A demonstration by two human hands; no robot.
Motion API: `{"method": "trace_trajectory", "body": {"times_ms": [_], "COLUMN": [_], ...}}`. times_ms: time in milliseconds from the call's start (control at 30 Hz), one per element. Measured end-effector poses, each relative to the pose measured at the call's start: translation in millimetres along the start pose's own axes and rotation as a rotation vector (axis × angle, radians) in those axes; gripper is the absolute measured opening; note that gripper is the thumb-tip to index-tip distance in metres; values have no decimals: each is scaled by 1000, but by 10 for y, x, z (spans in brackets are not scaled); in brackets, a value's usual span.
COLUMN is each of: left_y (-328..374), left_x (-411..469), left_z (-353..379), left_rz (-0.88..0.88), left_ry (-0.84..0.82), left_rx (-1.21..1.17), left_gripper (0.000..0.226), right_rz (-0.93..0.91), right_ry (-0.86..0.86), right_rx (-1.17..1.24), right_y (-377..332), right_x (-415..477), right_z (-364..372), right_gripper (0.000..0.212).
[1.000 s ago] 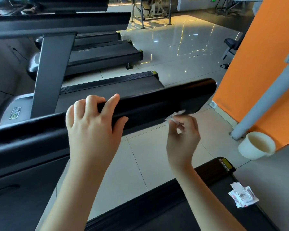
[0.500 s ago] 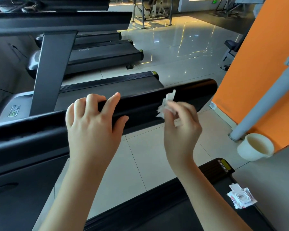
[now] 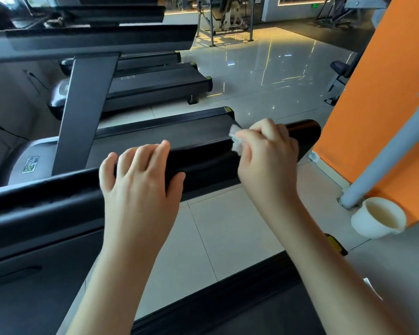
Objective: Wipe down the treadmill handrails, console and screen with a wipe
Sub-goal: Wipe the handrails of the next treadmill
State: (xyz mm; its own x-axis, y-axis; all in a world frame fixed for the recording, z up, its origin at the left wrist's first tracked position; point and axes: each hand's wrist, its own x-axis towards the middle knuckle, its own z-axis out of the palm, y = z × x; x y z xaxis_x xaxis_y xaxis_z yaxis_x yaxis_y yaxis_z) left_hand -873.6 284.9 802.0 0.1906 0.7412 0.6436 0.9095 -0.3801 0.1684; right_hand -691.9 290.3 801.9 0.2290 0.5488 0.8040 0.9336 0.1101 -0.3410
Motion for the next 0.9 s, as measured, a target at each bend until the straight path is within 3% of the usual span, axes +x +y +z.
{"method": "trace_trajectory", "body": {"times_ms": [133,267,400,600,767,900], "left_y": [-19,-19,-14,-8,-26,-61], "left_x": [-35,-23,-28,-44,-39,-35], "left_z": [26,29,26,25,-4,-41], "left_rz": [-34,-29,-27,-24,-18,-22], "left_ry": [37,54,58,53,58,21], "left_rx": [-8,7,17,8,-18,-30], "left_gripper": [44,43,44,44,46,47], "right_rz": [-118,27,11,271,298,454], "right_ry": [-46,41,28,147,125,208], "right_rx": [13,18,102,243,420,468], "right_y": [12,78,6,81,-7,13], "right_x": [18,-103,-406,-612,-808,-873], "right_z": [-5,-30,22,121,236,315], "right_gripper": [32,29,14,7,13,15]}}
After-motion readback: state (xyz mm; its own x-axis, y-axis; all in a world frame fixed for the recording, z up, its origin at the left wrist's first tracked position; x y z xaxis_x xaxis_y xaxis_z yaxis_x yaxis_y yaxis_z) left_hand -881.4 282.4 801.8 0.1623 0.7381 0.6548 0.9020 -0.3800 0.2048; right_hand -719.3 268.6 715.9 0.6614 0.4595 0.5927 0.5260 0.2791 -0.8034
